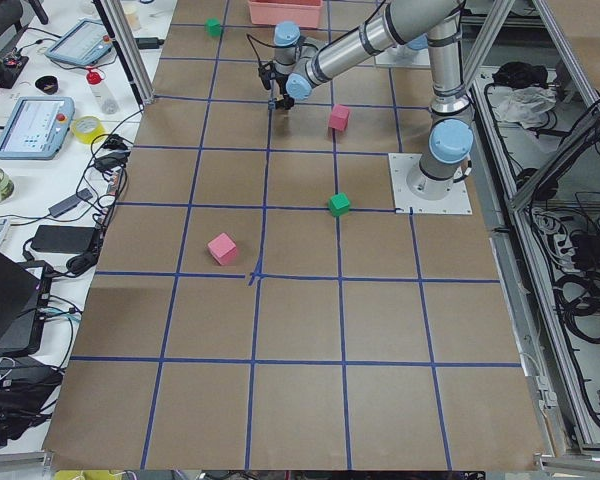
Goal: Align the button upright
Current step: 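Grasp the switch body with the left gripper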
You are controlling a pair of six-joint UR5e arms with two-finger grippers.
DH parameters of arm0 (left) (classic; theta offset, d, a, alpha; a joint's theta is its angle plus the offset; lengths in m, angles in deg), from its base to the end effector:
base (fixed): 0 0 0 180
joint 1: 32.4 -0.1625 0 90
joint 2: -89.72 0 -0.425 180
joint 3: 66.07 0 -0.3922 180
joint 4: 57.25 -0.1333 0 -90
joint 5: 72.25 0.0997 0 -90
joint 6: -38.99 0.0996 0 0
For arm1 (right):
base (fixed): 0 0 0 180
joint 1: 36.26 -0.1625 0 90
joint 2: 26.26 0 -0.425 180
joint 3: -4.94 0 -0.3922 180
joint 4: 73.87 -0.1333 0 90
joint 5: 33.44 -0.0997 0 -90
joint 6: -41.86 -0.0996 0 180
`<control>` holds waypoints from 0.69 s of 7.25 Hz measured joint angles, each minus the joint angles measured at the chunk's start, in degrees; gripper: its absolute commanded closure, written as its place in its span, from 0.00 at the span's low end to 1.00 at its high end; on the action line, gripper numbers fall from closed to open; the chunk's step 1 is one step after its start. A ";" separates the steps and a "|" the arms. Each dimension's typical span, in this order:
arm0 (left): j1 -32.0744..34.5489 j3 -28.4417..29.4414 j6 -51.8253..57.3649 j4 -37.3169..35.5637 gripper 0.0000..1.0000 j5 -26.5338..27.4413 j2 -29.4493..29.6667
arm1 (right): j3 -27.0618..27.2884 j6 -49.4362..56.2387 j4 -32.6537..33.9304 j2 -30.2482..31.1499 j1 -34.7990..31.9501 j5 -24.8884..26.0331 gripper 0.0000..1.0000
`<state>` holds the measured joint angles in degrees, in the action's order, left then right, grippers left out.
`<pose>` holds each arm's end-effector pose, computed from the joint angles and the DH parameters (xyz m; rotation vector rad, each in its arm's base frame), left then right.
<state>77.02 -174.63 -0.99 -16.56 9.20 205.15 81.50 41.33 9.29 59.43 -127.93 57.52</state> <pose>-0.3302 -0.4912 0.1851 0.5192 -2.9203 0.0098 0.1468 -0.5187 0.5530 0.0306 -3.1248 0.0629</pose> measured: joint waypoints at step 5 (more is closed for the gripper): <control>-0.03 0.74 -4.41 0.71 1.00 -0.50 -1.05 | 0.03 0.34 0.22 0.00 0.00 0.45 0.00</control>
<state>76.99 -173.89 -5.41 -15.84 8.70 204.11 81.52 41.67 9.52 59.43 -127.93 57.97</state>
